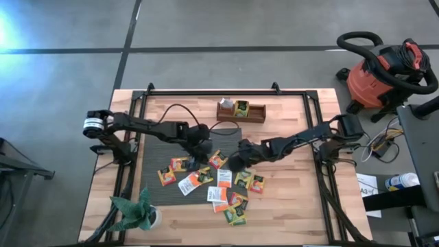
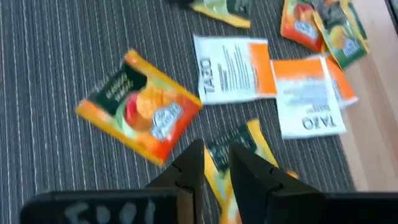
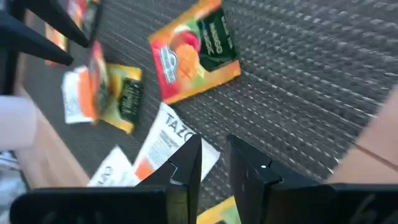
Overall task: Pick & Place Tea
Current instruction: Put the orange tea bag into the right section of the wooden organizer
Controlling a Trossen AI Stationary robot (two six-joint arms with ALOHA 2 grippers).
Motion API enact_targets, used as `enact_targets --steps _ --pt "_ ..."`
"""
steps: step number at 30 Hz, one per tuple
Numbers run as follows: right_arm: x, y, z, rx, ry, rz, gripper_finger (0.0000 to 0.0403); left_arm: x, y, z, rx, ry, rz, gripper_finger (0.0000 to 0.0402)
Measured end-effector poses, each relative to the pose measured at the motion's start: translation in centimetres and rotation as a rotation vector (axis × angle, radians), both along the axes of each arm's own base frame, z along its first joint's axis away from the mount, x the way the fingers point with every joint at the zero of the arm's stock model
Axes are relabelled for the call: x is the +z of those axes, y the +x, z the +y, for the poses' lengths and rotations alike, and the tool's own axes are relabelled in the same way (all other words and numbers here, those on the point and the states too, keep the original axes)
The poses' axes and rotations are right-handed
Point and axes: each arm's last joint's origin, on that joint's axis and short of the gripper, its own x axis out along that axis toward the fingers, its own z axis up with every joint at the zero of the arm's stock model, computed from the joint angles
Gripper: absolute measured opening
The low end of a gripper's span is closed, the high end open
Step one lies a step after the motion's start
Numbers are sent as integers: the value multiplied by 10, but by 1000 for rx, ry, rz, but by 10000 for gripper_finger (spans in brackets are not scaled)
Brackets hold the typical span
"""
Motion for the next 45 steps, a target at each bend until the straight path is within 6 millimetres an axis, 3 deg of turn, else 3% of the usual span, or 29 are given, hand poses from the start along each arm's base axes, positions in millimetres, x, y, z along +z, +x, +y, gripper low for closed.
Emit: enact_targets --steps 11,25,36,45 --pt "-7 29 -24 51 -21 4 115 -37 16 2 31 -36 76 69" --pt "-20 28 -26 46 -80 63 157 -59 26 6 42 -59 92 69" --pt "-16 32 -27 57 -95 8 142 -59 30 10 60 -34 38 69" --pt "-16 32 -27 70 -105 8 103 -58 31 12 69 -32 24 69"
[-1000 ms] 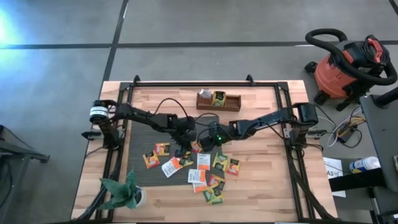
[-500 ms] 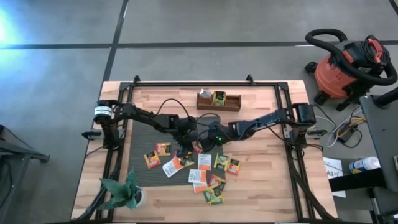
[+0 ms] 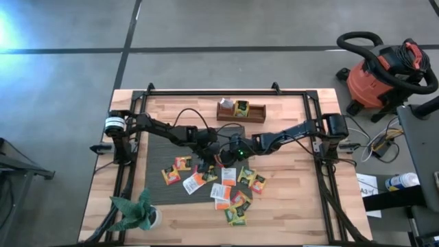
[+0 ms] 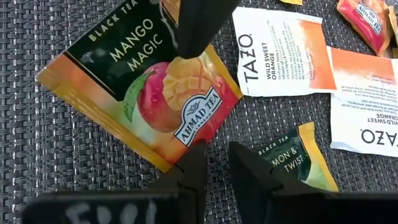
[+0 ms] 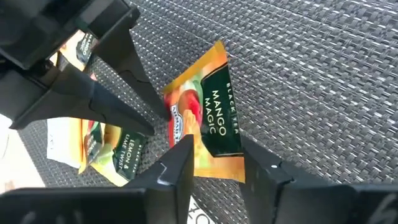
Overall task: Pick & Place Tea
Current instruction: Put the orange tea bag into the right section of the wooden organizer
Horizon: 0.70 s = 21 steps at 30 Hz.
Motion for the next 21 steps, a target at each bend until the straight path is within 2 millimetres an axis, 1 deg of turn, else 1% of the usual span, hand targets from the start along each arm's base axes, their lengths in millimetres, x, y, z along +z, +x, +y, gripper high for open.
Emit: enact_targets --steps 6,9,11,15,18,21 --pt "0 0 -2 0 -44 2 52 1 -1 0 5 -2 6 69" --pt "2 -1 -2 14 -72 0 21 6 -4 0 28 -2 28 69" --pt "7 -2 -2 16 -97 -7 12 13 -9 0 38 5 41 69" --pt "27 -10 -8 7 -166 -9 9 36 -20 1 62 57 30 69" --pt "48 -24 -17 -5 -218 25 9 53 -30 2 86 116 23 69" --pt "73 -43 -31 -35 -274 57 9 73 -39 2 119 157 -24 69"
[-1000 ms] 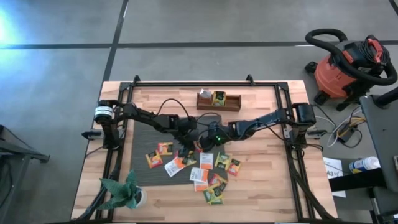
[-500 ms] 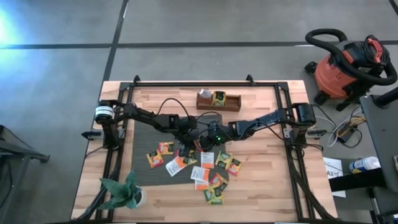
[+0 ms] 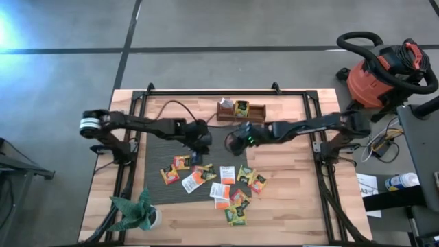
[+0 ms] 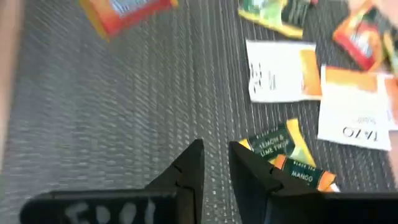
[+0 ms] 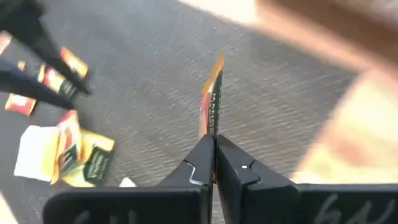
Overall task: Pick & Place Tea
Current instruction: Put the orange tea bag into the right section of the wooden organizer
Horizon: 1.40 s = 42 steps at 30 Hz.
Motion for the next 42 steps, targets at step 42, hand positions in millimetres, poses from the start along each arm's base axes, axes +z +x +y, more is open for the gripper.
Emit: enact_targets --steps 42 --pt "-14 -84 -175 574 -378 378 8 56 -24 8 384 -35 -216 69"
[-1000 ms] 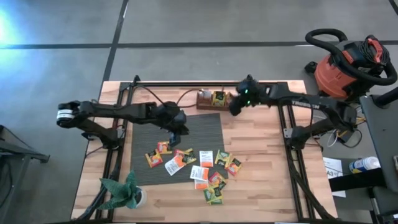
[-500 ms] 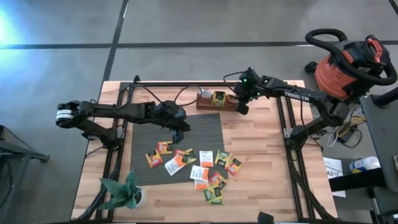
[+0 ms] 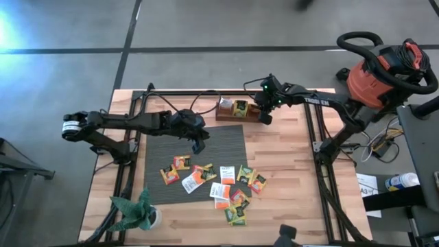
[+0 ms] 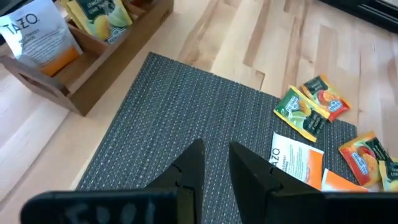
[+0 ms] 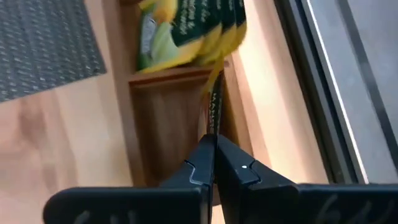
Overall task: Pick & Place Tea
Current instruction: Put the orange tea bag into the right section of the wooden organizer
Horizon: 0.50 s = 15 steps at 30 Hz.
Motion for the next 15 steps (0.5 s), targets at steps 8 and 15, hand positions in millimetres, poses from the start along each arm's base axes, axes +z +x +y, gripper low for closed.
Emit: enact_targets --steps 8,15 --pt "-3 -1 -7 -47 -52 28 9 0 0 0 13 -8 -1 69" --pt "0 2 -11 -53 -142 24 30 -2 -1 0 29 -19 3 69"
